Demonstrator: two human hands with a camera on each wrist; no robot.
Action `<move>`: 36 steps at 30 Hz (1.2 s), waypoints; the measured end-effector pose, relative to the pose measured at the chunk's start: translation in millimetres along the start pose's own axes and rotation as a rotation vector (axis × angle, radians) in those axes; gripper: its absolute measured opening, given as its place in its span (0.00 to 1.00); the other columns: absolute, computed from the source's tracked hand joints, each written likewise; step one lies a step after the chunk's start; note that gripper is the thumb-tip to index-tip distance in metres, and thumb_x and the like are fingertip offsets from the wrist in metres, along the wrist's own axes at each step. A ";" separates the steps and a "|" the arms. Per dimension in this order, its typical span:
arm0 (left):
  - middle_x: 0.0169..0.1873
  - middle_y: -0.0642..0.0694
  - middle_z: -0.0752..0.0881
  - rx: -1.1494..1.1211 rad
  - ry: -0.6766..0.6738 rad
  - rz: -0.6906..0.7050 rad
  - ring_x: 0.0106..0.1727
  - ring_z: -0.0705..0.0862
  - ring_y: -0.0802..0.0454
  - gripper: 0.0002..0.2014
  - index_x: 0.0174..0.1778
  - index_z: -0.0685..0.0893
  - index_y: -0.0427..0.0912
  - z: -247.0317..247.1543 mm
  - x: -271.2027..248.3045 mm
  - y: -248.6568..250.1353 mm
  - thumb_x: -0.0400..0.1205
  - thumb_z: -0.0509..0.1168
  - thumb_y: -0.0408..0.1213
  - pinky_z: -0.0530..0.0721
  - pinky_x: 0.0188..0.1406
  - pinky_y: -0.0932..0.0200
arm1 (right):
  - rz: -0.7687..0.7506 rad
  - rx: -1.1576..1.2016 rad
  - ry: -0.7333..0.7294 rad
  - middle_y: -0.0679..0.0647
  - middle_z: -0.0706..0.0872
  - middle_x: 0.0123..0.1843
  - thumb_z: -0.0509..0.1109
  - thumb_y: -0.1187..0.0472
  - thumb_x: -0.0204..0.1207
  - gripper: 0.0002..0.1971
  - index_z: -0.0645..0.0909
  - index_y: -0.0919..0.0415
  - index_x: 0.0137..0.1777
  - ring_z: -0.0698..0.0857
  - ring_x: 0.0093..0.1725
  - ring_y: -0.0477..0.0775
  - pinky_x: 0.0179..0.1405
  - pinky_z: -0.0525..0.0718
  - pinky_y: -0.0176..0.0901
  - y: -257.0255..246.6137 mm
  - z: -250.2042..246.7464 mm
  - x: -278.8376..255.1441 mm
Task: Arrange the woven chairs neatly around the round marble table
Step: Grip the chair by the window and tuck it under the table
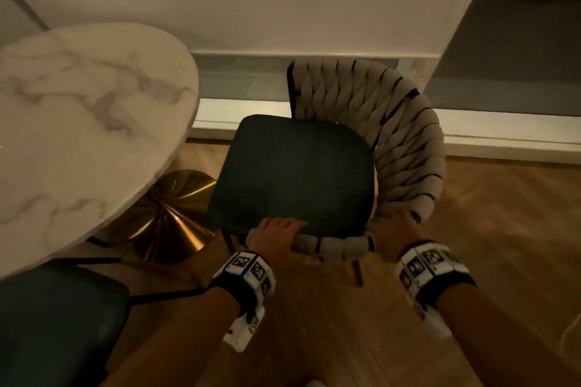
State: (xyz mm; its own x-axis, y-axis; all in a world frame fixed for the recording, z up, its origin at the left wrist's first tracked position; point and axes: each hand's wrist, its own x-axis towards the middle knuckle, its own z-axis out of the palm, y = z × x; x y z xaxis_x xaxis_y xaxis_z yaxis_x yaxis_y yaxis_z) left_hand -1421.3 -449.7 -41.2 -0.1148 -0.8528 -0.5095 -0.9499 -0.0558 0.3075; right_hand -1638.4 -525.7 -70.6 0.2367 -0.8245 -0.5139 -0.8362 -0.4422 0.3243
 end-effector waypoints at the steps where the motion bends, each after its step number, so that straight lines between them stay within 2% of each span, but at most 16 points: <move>1: 0.75 0.49 0.70 -0.003 -0.019 -0.047 0.74 0.67 0.47 0.32 0.75 0.64 0.54 -3.1 -3.7 -11.4 0.77 0.66 0.54 0.60 0.77 0.44 | -0.129 0.109 -0.012 0.79 0.63 0.74 0.72 0.37 0.63 0.34 0.71 0.41 0.70 0.63 0.72 0.82 0.66 0.71 0.63 -17.1 -2.9 -7.8; 2: 0.74 0.49 0.71 -0.021 -0.038 -0.085 0.73 0.68 0.47 0.29 0.74 0.65 0.53 -4.8 -6.1 -19.1 0.78 0.66 0.51 0.61 0.76 0.45 | -0.265 0.275 -0.039 0.67 0.71 0.74 0.72 0.40 0.65 0.36 0.67 0.44 0.73 0.70 0.71 0.71 0.69 0.68 0.63 -32.1 -2.5 -15.9; 3: 0.72 0.49 0.73 -0.038 -0.036 -0.104 0.71 0.70 0.48 0.26 0.72 0.68 0.53 -4.0 -6.8 -24.2 0.78 0.66 0.49 0.64 0.74 0.47 | -0.329 0.393 -0.062 0.57 0.74 0.73 0.71 0.41 0.67 0.37 0.63 0.47 0.75 0.72 0.70 0.63 0.72 0.63 0.64 -48.0 -5.7 -25.2; 4: 0.69 0.49 0.76 -0.047 -0.017 -0.106 0.68 0.73 0.49 0.23 0.69 0.71 0.53 -1.7 -7.7 -25.9 0.78 0.66 0.47 0.66 0.72 0.49 | -0.308 0.447 -0.030 0.53 0.74 0.72 0.70 0.41 0.68 0.36 0.62 0.47 0.75 0.71 0.71 0.59 0.75 0.58 0.65 -60.6 -5.9 -33.4; 6: 0.64 0.50 0.80 -0.034 0.044 -0.092 0.63 0.76 0.50 0.19 0.64 0.75 0.53 7.2 -10.7 -25.1 0.78 0.66 0.49 0.69 0.68 0.53 | -0.187 0.453 0.092 0.51 0.73 0.72 0.66 0.38 0.72 0.31 0.63 0.46 0.73 0.69 0.71 0.57 0.76 0.53 0.67 -77.5 -6.2 -44.3; 8: 0.61 0.50 0.82 -0.033 0.086 -0.084 0.61 0.78 0.51 0.18 0.63 0.77 0.53 21.8 -16.9 -25.3 0.78 0.65 0.52 0.71 0.65 0.55 | -0.174 0.458 0.160 0.52 0.76 0.68 0.61 0.37 0.74 0.26 0.69 0.46 0.70 0.73 0.69 0.58 0.74 0.55 0.69 -81.4 -1.0 -51.7; 10: 0.62 0.51 0.82 -0.043 0.099 -0.082 0.62 0.78 0.52 0.19 0.64 0.76 0.54 34.3 -24.0 -28.2 0.78 0.63 0.54 0.71 0.66 0.55 | -0.197 0.532 0.219 0.53 0.84 0.56 0.58 0.37 0.70 0.23 0.80 0.47 0.59 0.82 0.58 0.61 0.66 0.61 0.73 -82.6 2.2 -57.4; 13: 0.63 0.51 0.81 -0.062 0.103 -0.097 0.63 0.77 0.52 0.20 0.66 0.75 0.54 37.1 -19.1 -40.2 0.79 0.62 0.54 0.71 0.69 0.54 | -0.233 0.492 0.242 0.51 0.87 0.38 0.55 0.38 0.62 0.22 0.86 0.47 0.42 0.88 0.39 0.59 0.56 0.69 0.68 -86.9 -3.9 -51.9; 14: 0.62 0.51 0.82 -0.064 0.110 -0.102 0.62 0.77 0.52 0.19 0.65 0.75 0.54 33.5 -14.7 -44.6 0.79 0.63 0.53 0.71 0.69 0.54 | -0.261 0.495 0.245 0.52 0.88 0.40 0.57 0.39 0.63 0.21 0.86 0.48 0.44 0.88 0.40 0.59 0.57 0.69 0.69 -88.1 -9.7 -46.9; 15: 0.62 0.51 0.82 -0.068 0.114 -0.110 0.62 0.78 0.51 0.18 0.65 0.76 0.54 28.1 -9.6 -49.2 0.79 0.63 0.52 0.71 0.68 0.54 | -0.270 0.484 0.233 0.53 0.87 0.47 0.61 0.40 0.67 0.20 0.84 0.48 0.51 0.87 0.49 0.60 0.62 0.67 0.71 -89.0 -17.8 -40.8; 17: 0.60 0.50 0.82 -0.066 0.119 -0.121 0.61 0.78 0.51 0.17 0.63 0.76 0.54 13.8 0.2 -57.9 0.79 0.63 0.50 0.73 0.67 0.53 | -0.274 0.455 0.189 0.53 0.78 0.66 0.62 0.41 0.76 0.22 0.72 0.47 0.68 0.74 0.67 0.58 0.73 0.54 0.69 -91.0 -28.0 -25.6; 18: 0.60 0.50 0.82 -0.066 0.122 -0.122 0.60 0.78 0.51 0.16 0.63 0.76 0.53 6.2 4.5 -61.8 0.79 0.64 0.49 0.73 0.67 0.52 | -0.276 0.453 0.184 0.52 0.74 0.70 0.61 0.41 0.77 0.23 0.68 0.46 0.70 0.70 0.71 0.57 0.75 0.51 0.67 -92.5 -31.7 -18.2; 22: 0.61 0.48 0.82 -0.023 0.135 -0.117 0.61 0.78 0.49 0.18 0.65 0.75 0.50 -20.7 21.7 -80.9 0.79 0.65 0.47 0.73 0.65 0.51 | -0.241 0.492 0.304 0.52 0.77 0.68 0.62 0.44 0.78 0.20 0.71 0.47 0.68 0.71 0.70 0.57 0.76 0.52 0.67 -107.8 -53.7 5.9; 24: 0.62 0.47 0.82 -0.005 0.135 -0.125 0.62 0.79 0.48 0.20 0.66 0.74 0.50 -29.4 31.2 -92.1 0.79 0.66 0.46 0.74 0.65 0.51 | -0.239 0.486 0.309 0.52 0.77 0.68 0.64 0.44 0.78 0.19 0.71 0.47 0.67 0.70 0.70 0.58 0.76 0.51 0.69 -113.7 -64.1 18.9; 29: 0.62 0.47 0.81 -0.017 0.158 -0.166 0.62 0.78 0.48 0.20 0.66 0.74 0.51 -40.6 41.3 -110.5 0.78 0.67 0.44 0.74 0.66 0.49 | -0.250 0.457 0.236 0.52 0.74 0.72 0.64 0.44 0.77 0.22 0.68 0.46 0.69 0.66 0.74 0.60 0.76 0.49 0.73 -125.5 -80.8 41.4; 36: 0.62 0.50 0.80 -0.071 0.135 -0.165 0.64 0.76 0.50 0.19 0.66 0.74 0.53 -29.8 21.0 -126.2 0.79 0.66 0.48 0.72 0.68 0.50 | -0.282 0.487 0.169 0.53 0.74 0.72 0.65 0.44 0.77 0.23 0.68 0.47 0.70 0.67 0.73 0.61 0.75 0.49 0.72 -139.7 -84.1 27.3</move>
State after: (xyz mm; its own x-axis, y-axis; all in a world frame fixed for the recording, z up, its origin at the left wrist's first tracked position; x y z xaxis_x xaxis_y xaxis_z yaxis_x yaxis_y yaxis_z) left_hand -1295.1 -476.1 -66.8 0.0852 -0.8906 -0.4467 -0.9293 -0.2327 0.2867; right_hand -1473.5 -516.1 -63.2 0.5251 -0.7612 -0.3805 -0.8510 -0.4725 -0.2293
